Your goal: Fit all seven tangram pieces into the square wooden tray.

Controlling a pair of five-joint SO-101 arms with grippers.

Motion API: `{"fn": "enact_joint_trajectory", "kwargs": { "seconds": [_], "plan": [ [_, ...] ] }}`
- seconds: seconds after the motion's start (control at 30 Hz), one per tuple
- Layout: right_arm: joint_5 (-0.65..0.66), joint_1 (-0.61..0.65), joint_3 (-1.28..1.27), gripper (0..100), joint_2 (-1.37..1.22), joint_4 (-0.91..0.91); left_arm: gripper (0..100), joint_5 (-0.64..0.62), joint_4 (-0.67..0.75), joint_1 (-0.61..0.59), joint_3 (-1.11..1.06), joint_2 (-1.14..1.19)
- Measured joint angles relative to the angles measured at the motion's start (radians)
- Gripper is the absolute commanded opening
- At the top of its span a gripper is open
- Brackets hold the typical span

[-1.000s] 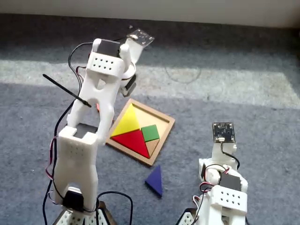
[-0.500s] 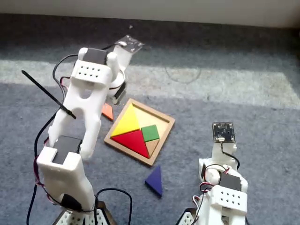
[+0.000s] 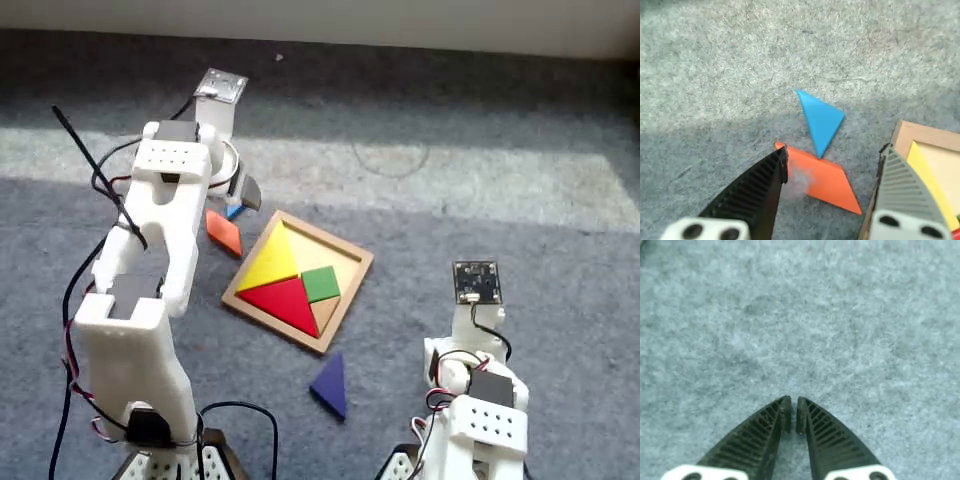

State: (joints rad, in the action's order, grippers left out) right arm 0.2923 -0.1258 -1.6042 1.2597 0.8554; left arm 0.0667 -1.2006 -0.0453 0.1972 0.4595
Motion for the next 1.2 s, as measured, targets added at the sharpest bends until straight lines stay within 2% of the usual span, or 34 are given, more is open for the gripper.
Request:
{"fn": "enact_joint_trajectory", "kwargs": {
  "seconds": [0.2,0.5,0.93,1.2],
  "plan": [
    [0.000,0.000,0.000,3.5,0.000,0.000,27,-0.035,0.000,-0.003,0.190,0.206],
    [0.000,0.000,0.000,3.5,0.000,0.000,27,-0.037,-0.203,-0.003,0.496,0.427],
    [0.000,0.000,0.000,3.5,0.000,0.000,27,-0.037,-0.344,-0.003,0.773,0.594],
    [0.000,0.000,0.000,3.5,0.000,0.000,27,-0.037,-0.381,-0.002,0.847,0.632]
  ]
}}
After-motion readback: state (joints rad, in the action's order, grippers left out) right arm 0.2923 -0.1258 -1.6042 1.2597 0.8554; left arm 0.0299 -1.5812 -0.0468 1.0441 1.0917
